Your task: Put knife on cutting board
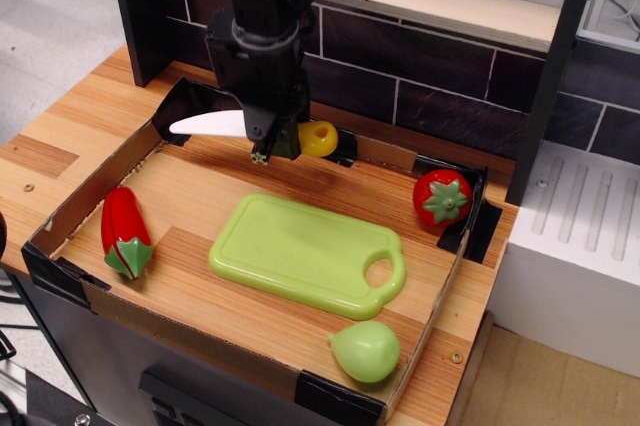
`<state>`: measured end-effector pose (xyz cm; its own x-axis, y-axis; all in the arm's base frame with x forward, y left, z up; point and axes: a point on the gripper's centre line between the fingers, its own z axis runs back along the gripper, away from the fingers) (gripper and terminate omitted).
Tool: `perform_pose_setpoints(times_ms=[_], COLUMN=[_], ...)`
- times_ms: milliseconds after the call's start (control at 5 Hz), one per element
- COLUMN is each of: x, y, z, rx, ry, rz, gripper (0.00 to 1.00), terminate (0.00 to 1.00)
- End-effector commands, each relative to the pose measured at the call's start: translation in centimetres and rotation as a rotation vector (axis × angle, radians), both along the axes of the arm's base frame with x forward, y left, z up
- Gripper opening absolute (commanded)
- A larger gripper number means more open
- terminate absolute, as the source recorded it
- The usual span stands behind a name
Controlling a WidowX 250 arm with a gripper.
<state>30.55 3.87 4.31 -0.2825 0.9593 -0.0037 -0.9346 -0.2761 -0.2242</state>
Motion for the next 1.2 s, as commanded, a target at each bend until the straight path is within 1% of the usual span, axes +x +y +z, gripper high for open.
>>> perform_pose_setpoints(times_ms=[0,200,400,600,800,1000], x=[-1.3,-3.2,-4.4,-5.3,-5.5,-5.8], y=[-2.8,-4.9,-6.2,-7.0,-6.9,-6.4], z=[2.5,2.1,1.6,0.4,-0.4,-0.5], rx=[-0.095,-0.099,-0.105,-0.073,-0.042,-0.046], ry=[0.062,0.096,0.128,0.152,0.210,0.197], rz=[-0.070,-0.120,-0.142,-0.157,-0.160,-0.156], gripper=[0.00,0.00,0.00,0.00,1.00,1.00], terminate=[0.00,0.00,0.00,0.00,0.00,0.00])
